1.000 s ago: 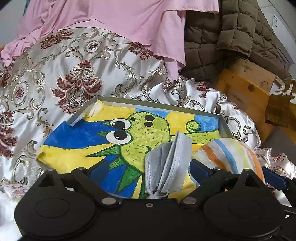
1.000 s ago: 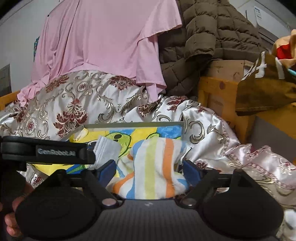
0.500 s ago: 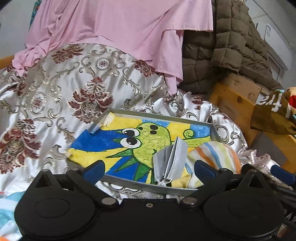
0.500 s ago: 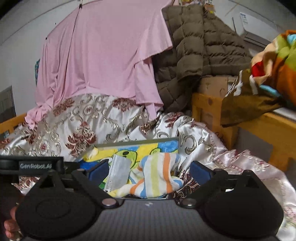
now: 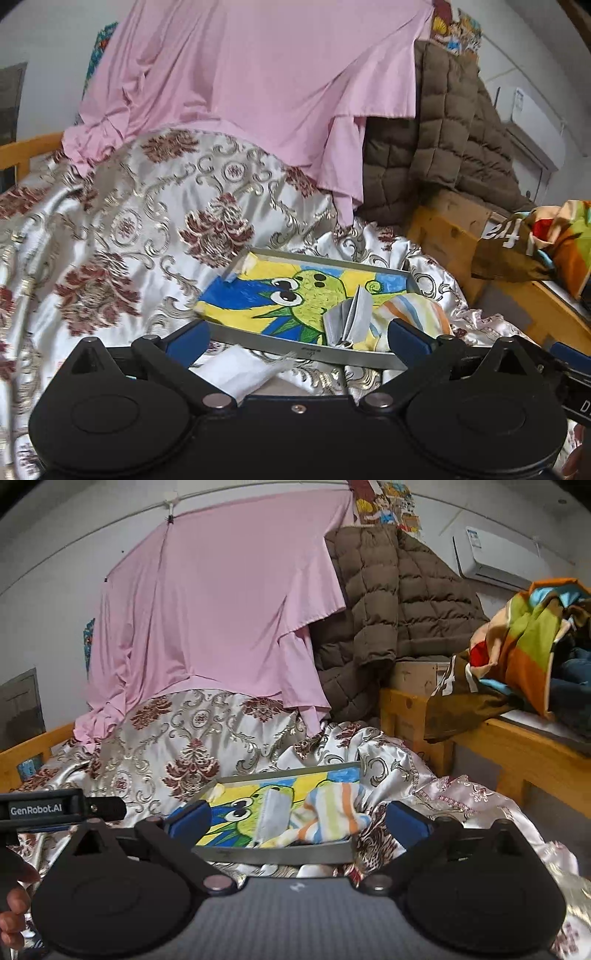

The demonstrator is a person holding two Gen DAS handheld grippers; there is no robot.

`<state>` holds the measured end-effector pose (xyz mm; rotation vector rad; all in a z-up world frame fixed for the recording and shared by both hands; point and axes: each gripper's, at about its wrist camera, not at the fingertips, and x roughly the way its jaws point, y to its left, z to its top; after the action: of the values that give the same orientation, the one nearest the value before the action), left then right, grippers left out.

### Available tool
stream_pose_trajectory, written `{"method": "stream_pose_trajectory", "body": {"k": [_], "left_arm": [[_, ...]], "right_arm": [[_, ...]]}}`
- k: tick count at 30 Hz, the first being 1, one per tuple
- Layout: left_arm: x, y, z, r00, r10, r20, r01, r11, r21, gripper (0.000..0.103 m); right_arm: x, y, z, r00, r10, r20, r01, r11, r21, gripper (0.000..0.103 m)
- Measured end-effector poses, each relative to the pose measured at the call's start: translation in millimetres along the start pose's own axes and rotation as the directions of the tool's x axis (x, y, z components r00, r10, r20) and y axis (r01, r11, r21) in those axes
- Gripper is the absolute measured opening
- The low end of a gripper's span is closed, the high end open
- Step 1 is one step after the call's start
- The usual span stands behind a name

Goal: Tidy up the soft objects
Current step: 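Lower the mask and sock into the tray and open both tools, then move both tools back toward the remaining pile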

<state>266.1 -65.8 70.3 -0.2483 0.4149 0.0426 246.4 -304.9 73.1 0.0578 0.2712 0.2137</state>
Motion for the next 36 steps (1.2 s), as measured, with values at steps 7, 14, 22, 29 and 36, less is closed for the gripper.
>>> {"method": "stream_pose_trajectory", "body": {"k": [7, 14, 22, 29, 36], "left_arm": [[-56.4, 30.2, -17.6, 0.999, -0.001, 0.042, 0.002, 1.0, -0.024, 0.102], [-99.5, 61.8, -40.2, 0.998, 0.033, 0.058, -0.032, 0.999, -0.014, 0.102], [-128.7, 86.2, -68.4, 0.997, 0.066, 0.042, -0.067, 0.997, 0.039, 0.102], [-145.3, 98.4, -93.6, 0.995, 0.099, 0.017, -0.1, 0.992, 0.073, 0.102], [-154.2, 106.4, -112.9, 0.992, 0.127, -0.021, -0.124, 0.986, 0.11, 0.102]], "right_arm": [[-48.2, 28.7, -12.8, 1.0, -0.014, 0.027, 0.015, 1.0, -0.026, 0.103], [-76.7, 52.7, -25.9, 1.0, -0.028, -0.002, 0.028, 0.998, -0.061, 0.103], [-99.0, 82.4, -46.6, 1.0, -0.01, -0.028, 0.007, 0.994, -0.11, 0.103], [-108.6, 105.9, -63.7, 0.998, 0.016, -0.059, -0.025, 0.986, -0.164, 0.103], [-108.0, 118.5, -80.0, 0.994, 0.03, -0.107, -0.05, 0.98, -0.194, 0.103]]}}
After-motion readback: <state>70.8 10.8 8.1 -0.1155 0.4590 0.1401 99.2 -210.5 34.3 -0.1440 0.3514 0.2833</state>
